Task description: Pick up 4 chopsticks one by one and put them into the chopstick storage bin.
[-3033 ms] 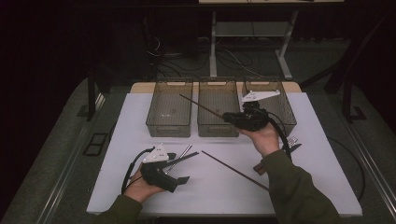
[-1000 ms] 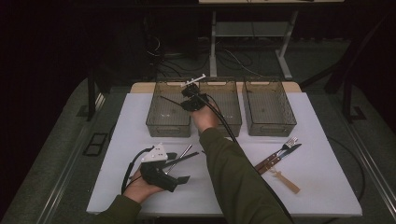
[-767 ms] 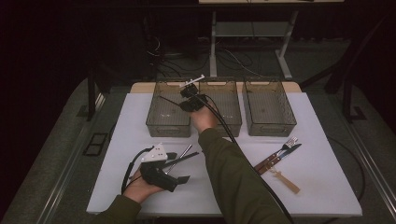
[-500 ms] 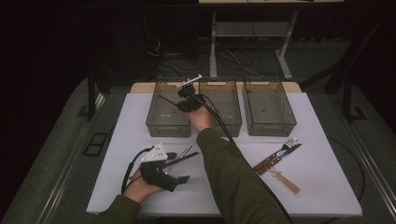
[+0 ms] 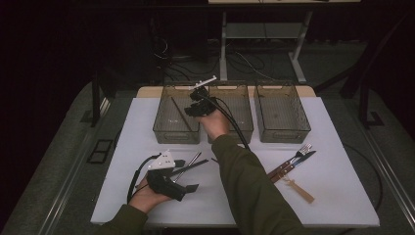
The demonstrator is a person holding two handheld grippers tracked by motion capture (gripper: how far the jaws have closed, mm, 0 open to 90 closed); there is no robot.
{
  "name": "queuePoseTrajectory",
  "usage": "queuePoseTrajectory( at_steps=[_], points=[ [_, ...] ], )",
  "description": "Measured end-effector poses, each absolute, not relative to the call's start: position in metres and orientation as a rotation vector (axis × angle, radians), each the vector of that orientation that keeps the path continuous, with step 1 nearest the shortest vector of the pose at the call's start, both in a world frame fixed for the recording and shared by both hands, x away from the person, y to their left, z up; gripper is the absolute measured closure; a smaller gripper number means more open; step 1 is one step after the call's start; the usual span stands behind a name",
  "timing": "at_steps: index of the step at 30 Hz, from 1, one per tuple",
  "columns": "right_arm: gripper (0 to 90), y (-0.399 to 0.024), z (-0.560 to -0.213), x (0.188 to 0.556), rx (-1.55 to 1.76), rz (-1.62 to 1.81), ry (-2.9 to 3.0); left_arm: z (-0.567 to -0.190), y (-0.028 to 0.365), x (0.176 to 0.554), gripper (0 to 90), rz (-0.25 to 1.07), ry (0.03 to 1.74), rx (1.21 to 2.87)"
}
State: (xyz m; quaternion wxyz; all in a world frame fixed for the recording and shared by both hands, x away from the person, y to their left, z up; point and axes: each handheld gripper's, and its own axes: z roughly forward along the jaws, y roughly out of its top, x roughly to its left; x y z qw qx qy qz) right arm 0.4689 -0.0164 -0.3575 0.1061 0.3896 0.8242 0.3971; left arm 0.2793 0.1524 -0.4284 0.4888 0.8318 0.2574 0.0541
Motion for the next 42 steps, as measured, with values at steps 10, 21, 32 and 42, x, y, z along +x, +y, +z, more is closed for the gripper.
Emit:
queuePoseTrajectory(
  at_steps=[10,21,32,42],
  points=[
    [52.2,-0.065,-0.343,0.437,1.066,1.358,2.418,-0.429,0.152,0.279,1.0,0.140,0.630,2.033],
    [45.1,-0.114,-0.340,0.415,1.018,1.385,2.416,-0.429,0.154,0.279,0.7,0.139,0.637,2.016],
    [43.5,-0.153,-0.346,0.387,0.951,1.426,2.429,-0.429,0.154,0.279,0.5,0.144,0.635,2.015],
    [41.6,-0.176,-0.354,0.360,0.912,1.435,2.457,-0.429,0.155,0.279,0.5,0.145,0.639,2.011]
  ],
)
